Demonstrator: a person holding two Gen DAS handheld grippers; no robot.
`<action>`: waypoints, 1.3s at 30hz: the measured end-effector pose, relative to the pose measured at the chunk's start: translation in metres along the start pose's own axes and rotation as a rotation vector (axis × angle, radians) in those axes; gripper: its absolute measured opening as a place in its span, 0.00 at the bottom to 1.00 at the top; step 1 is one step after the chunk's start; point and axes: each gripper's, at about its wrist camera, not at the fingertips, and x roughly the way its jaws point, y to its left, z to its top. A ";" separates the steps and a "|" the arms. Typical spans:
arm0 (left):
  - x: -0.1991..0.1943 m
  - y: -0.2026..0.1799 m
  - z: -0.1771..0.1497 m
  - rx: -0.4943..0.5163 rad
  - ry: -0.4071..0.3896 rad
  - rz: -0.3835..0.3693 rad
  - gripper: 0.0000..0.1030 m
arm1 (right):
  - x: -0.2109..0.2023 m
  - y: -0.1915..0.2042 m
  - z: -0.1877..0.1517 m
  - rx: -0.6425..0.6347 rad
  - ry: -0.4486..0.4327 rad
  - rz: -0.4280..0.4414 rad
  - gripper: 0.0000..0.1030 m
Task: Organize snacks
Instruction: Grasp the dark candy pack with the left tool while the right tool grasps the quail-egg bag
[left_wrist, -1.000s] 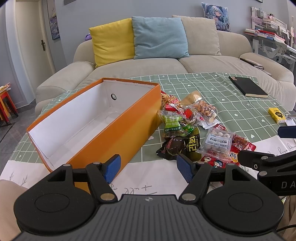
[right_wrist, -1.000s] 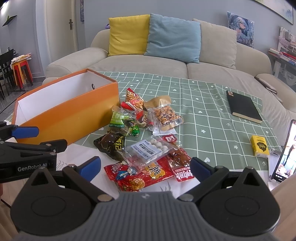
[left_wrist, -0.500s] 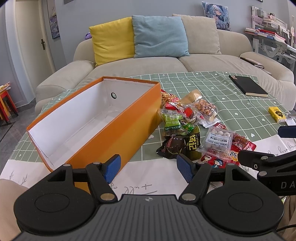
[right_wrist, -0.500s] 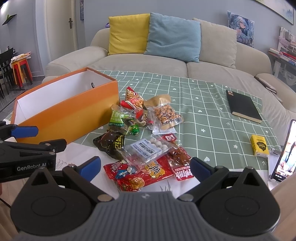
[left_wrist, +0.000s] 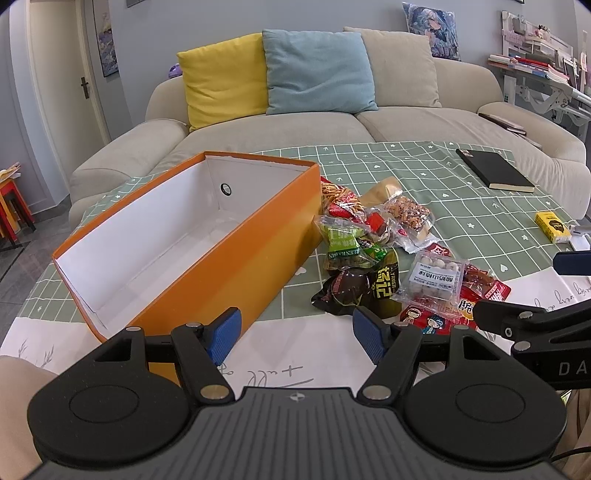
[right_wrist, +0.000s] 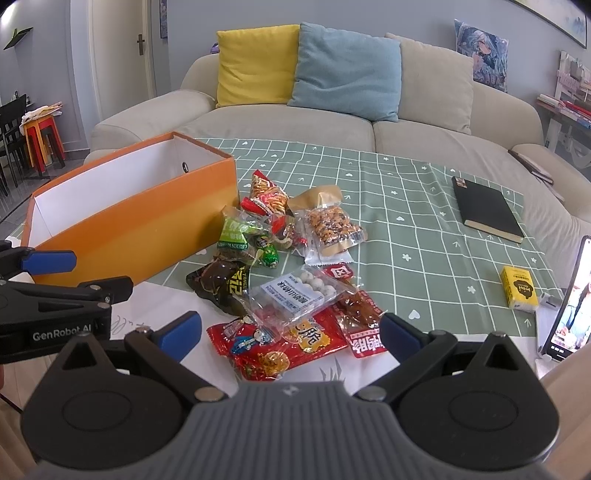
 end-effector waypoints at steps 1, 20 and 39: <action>0.000 0.000 0.000 0.000 0.000 0.000 0.79 | 0.000 0.000 0.001 0.001 0.001 0.000 0.96; 0.018 -0.007 -0.004 0.008 0.076 -0.129 0.54 | 0.029 -0.025 -0.007 0.068 0.086 -0.059 0.72; 0.081 -0.003 0.024 -0.011 0.154 -0.231 0.69 | 0.081 -0.044 0.021 0.285 0.188 0.041 0.77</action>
